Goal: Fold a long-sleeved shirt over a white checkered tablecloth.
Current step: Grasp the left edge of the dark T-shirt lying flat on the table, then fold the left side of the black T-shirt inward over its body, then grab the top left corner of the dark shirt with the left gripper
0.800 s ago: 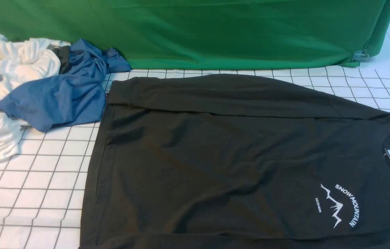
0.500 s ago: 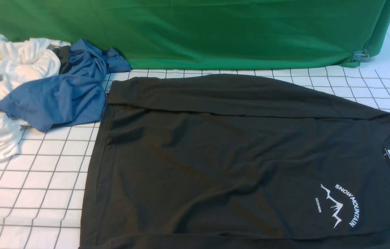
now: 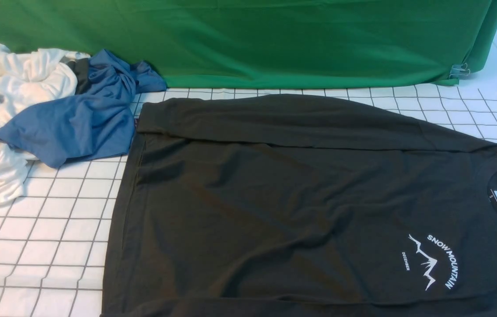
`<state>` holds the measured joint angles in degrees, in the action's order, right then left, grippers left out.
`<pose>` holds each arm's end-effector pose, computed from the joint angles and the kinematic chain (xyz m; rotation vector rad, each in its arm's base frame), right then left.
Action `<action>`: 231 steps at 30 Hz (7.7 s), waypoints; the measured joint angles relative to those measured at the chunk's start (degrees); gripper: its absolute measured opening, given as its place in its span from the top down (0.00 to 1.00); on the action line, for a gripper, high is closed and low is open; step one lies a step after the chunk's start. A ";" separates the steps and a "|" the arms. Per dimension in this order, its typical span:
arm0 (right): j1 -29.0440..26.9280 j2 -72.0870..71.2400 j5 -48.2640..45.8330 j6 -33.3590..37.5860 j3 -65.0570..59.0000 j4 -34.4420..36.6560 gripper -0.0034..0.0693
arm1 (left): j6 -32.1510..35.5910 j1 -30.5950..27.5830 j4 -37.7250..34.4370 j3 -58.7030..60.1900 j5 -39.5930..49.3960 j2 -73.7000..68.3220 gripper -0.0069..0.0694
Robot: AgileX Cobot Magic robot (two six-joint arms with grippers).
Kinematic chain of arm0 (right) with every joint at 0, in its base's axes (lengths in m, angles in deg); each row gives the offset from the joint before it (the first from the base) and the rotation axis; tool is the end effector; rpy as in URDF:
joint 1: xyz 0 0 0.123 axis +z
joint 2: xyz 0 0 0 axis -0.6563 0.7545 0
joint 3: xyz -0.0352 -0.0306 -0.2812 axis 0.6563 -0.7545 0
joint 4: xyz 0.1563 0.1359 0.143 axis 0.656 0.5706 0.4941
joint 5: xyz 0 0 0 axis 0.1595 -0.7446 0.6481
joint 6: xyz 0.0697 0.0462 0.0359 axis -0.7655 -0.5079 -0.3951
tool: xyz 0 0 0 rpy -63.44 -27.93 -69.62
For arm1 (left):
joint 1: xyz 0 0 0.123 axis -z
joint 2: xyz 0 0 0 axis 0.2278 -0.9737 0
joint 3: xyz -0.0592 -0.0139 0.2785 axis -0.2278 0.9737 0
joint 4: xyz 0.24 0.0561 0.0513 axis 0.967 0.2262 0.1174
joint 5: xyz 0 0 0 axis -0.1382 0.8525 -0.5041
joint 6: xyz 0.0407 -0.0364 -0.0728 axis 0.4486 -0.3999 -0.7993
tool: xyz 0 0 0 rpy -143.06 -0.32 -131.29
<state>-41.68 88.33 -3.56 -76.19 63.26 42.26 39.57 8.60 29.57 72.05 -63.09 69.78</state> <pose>0.0558 -0.0027 0.1902 -0.0538 1.7133 -0.0979 0.0559 0.0041 0.1909 0.0112 1.7117 0.1229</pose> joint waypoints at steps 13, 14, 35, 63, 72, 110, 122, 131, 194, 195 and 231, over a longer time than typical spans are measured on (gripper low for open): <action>0.00 0.00 0.00 0.00 0.00 0.00 0.62 | 0.00 0.00 0.00 0.00 0.00 0.00 0.95; 0.00 0.00 0.00 0.00 0.00 0.00 0.62 | 0.00 0.00 0.00 0.00 0.00 0.00 0.95; 0.00 0.00 0.24 -6.61 0.00 0.52 0.62 | -8.82 0.00 -12.13 0.00 -8.16 0.00 0.95; 1.81 3.40 11.76 -35.87 5.98 12.16 0.76 | -21.38 0.00 -18.59 -21.07 8.29 -6.66 0.95; 6.10 27.39 -7.02 5.57 37.22 12.03 0.93 | 7.65 1.43 -12.44 -49.86 47.94 -40.28 0.95; 23.79 47.05 -55.92 19.72 57.03 12.24 0.93 | 16.40 34.23 4.92 -52.14 40.10 -97.46 0.45; 23.79 47.05 -55.92 19.76 57.03 12.24 0.93 | 16.12 34.35 3.01 -50.90 39.07 -96.54 0.79; 23.79 47.05 -55.61 19.76 57.03 12.24 0.93 | 15.89 34.35 4.53 -50.23 38.17 -91.16 0.92; 23.84 59.26 -40.85 6.24 50.25 -5.54 0.94 | 18.33 27.02 14.82 -97.87 41.78 -110.14 0.92; 23.84 59.26 -40.78 6.24 50.25 -5.54 0.94 | 18.33 26.75 14.88 -97.87 41.71 -110.72 0.92; 23.84 59.26 -38.69 7.35 56.33 -6.23 0.94 | -7.17 16.09 11.44 -98.17 37.29 -114.07 0.17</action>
<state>-17.84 147.59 -42.25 -68.84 119.59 36.03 32.40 24.69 41.00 -26.12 -25.80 -44.29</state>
